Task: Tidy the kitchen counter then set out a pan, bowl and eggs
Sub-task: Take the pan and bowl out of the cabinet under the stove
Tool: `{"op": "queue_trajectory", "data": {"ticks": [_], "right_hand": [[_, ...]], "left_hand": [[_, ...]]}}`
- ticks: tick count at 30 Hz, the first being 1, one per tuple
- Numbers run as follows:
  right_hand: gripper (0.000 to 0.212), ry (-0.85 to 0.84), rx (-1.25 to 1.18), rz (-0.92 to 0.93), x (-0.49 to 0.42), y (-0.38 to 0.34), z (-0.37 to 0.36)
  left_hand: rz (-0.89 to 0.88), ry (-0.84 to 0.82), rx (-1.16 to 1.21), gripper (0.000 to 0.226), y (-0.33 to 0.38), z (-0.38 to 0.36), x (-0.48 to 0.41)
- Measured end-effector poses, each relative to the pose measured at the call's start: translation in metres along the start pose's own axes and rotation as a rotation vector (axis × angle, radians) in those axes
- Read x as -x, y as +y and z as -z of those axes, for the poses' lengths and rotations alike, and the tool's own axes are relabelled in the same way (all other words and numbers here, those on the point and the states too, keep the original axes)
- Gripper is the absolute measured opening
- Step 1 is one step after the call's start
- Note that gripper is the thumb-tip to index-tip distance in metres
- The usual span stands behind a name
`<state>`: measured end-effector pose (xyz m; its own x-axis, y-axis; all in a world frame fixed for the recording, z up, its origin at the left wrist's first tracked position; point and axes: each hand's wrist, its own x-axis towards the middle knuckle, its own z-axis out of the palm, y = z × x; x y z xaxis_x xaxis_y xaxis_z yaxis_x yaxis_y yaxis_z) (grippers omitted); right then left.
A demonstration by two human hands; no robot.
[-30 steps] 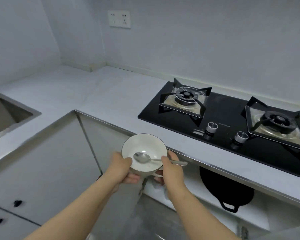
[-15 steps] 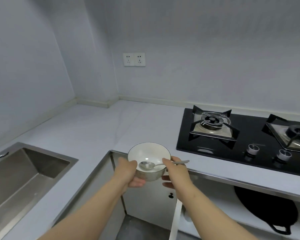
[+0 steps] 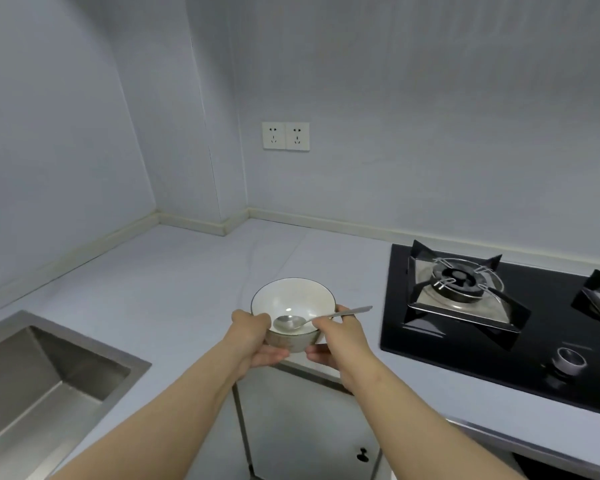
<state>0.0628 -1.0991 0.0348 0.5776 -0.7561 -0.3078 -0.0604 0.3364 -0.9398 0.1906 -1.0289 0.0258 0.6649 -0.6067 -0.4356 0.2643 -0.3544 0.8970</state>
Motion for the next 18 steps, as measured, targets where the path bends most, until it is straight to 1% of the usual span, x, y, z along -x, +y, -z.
{"op": "queue_trajectory", "data": {"ticks": [2,8,13,16,18], "right_hand": [[0.028,-0.001,0.004,-0.003,-0.031,-0.005,-0.011],[0.029,-0.001,-0.010,-0.070,-0.138,-0.021,-0.064],[0.020,0.022,-0.058,-0.110,-0.209,-0.027,-0.104],[0.024,0.039,-0.063,-0.136,-0.244,-0.027,-0.121],[0.032,0.042,-0.035,-0.160,-0.260,-0.027,-0.130]], "left_hand": [[0.039,-0.021,0.041,0.034,0.007,0.006,-0.031],[0.065,0.027,0.096,0.034,0.039,0.037,-0.147],[0.070,0.054,0.114,0.032,0.062,0.056,-0.224],[0.094,0.069,0.133,0.032,0.068,0.064,-0.267],[0.111,0.089,0.165,0.032,0.069,0.069,-0.288]]}}
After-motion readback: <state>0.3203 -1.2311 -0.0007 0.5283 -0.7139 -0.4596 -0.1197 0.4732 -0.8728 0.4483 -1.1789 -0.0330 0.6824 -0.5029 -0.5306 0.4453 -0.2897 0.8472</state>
